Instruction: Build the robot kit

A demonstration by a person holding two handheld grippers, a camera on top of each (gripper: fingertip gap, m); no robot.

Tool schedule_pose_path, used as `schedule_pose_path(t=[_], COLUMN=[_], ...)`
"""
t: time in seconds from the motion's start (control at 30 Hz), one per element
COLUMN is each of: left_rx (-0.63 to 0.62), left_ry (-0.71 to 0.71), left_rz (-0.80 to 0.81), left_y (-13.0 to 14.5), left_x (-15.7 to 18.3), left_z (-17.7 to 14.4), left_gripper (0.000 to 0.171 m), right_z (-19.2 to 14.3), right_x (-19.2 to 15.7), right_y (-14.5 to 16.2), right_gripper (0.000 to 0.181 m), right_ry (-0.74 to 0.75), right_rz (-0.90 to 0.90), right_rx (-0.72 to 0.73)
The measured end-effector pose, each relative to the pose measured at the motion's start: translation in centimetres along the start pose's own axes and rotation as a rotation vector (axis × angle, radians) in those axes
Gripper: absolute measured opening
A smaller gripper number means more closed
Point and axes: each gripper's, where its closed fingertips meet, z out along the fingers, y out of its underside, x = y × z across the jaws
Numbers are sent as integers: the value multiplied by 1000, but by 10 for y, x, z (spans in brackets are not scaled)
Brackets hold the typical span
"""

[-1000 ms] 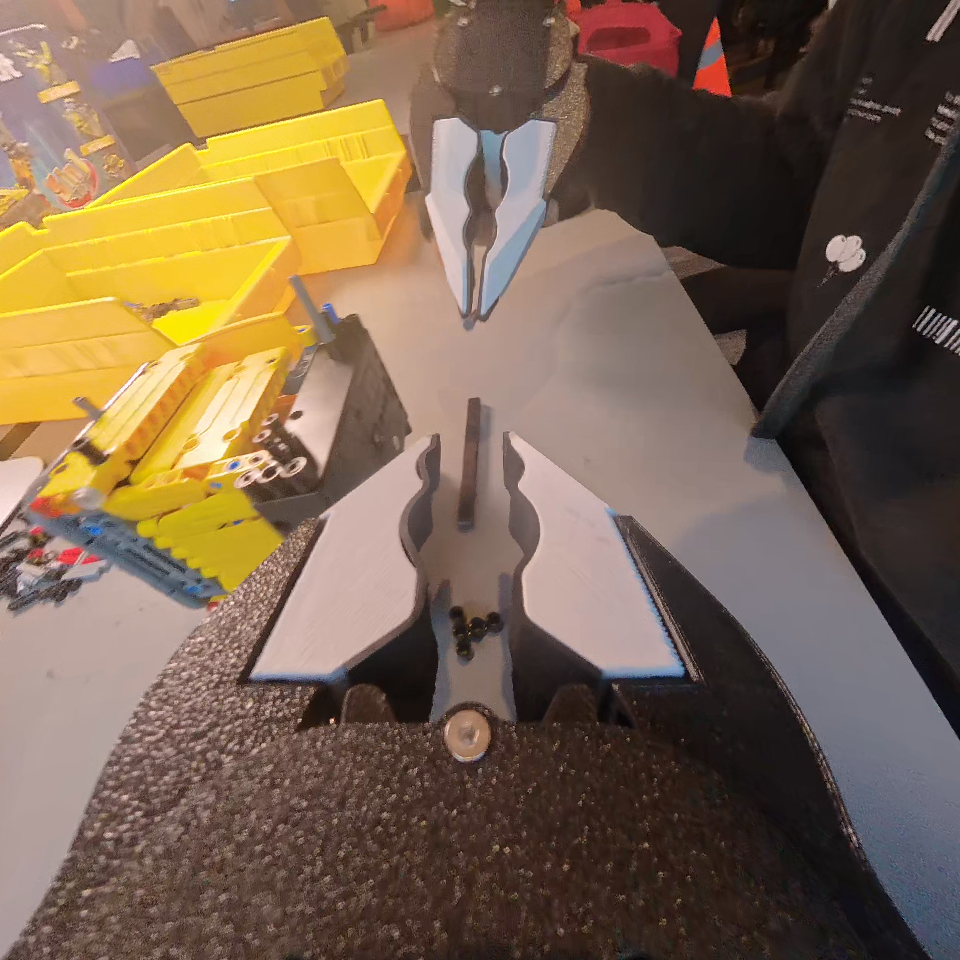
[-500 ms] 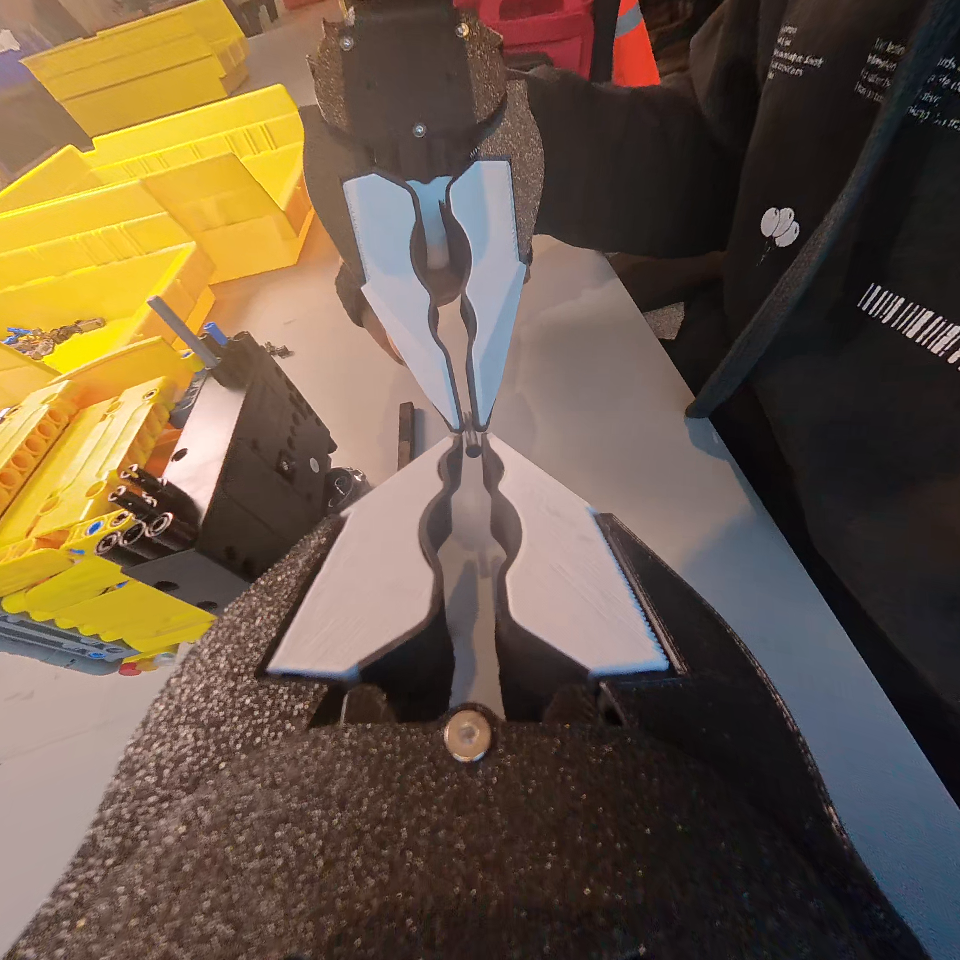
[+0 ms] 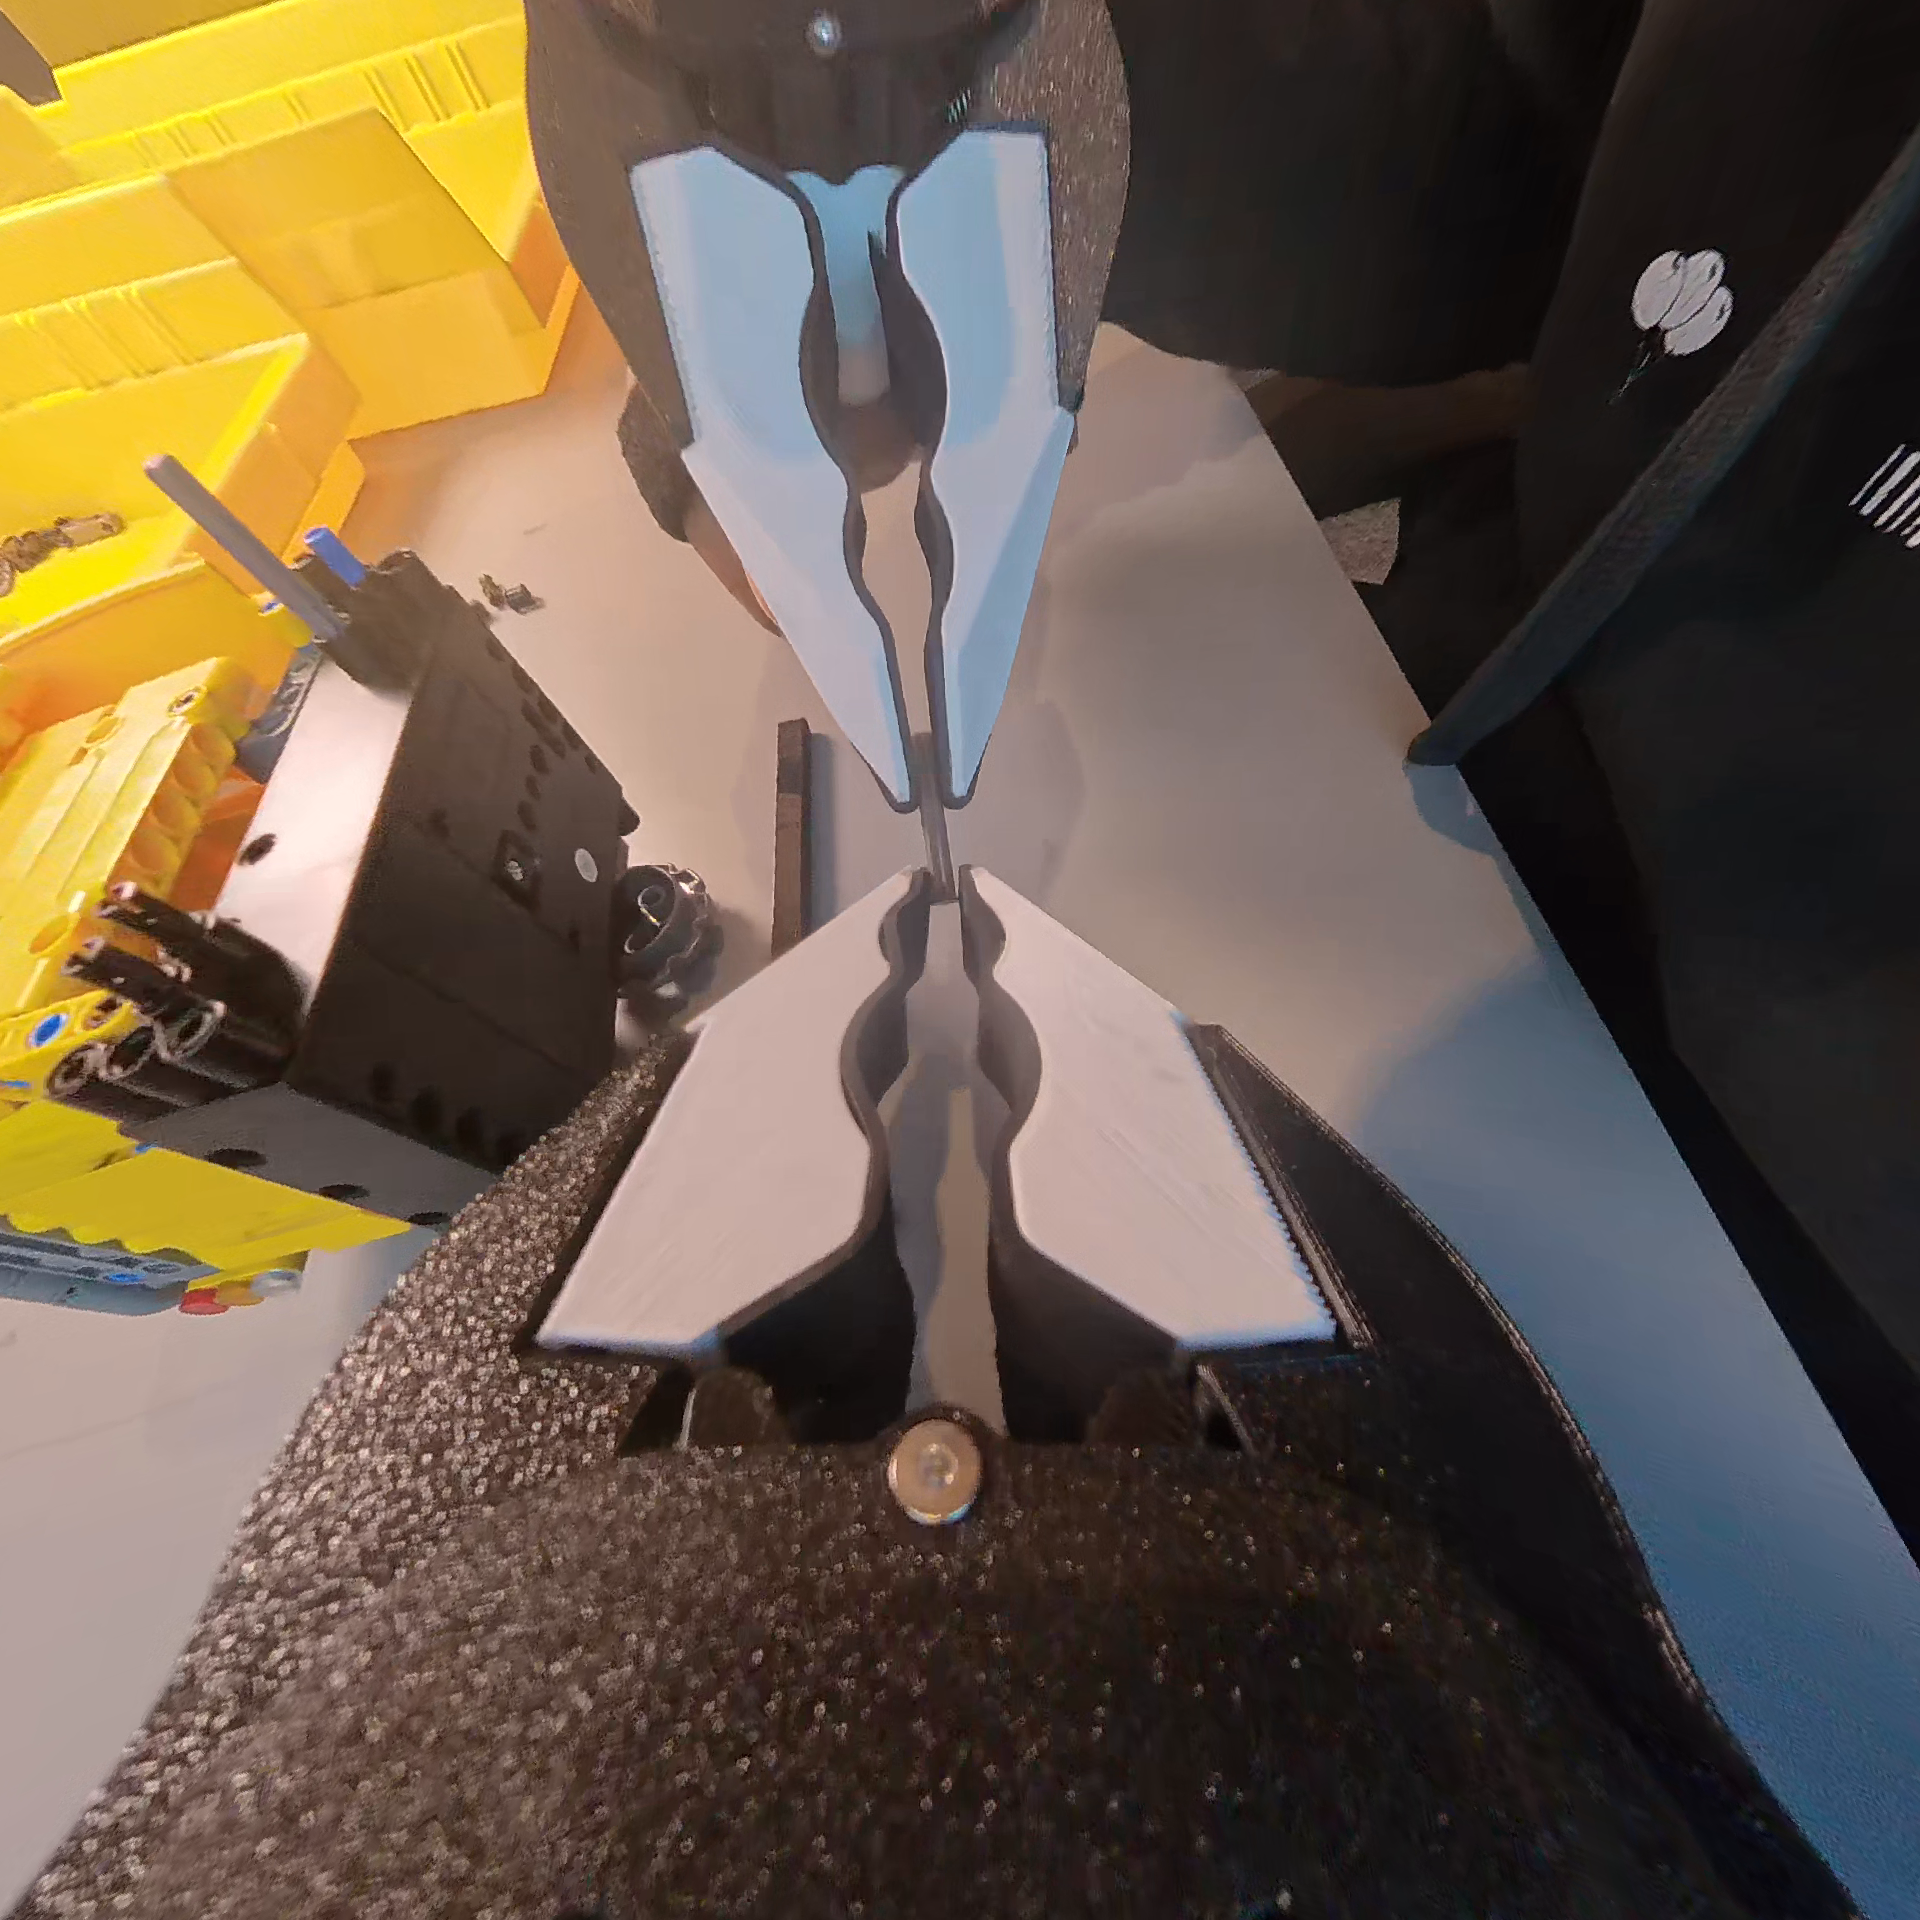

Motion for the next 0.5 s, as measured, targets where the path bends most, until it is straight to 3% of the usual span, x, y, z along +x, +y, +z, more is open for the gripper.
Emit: schedule_pose_path(t=[0.2,0.33,0.5], left_rx=[-28,-10,84], left_ry=[20,-42,-87], left_rz=[2,-9,-58], left_y=[3,1,-10], left_x=[5,-5,-19], left_z=[11,3,-17], left_gripper=[3,3,3], right_z=[0,-27,-33], right_x=[3,24,40], right_y=[-2,-4,63], right_gripper=[0,4,16], right_ry=[17,107,122], right_rz=[-32,23,123], right_rx=[-11,44,-193])
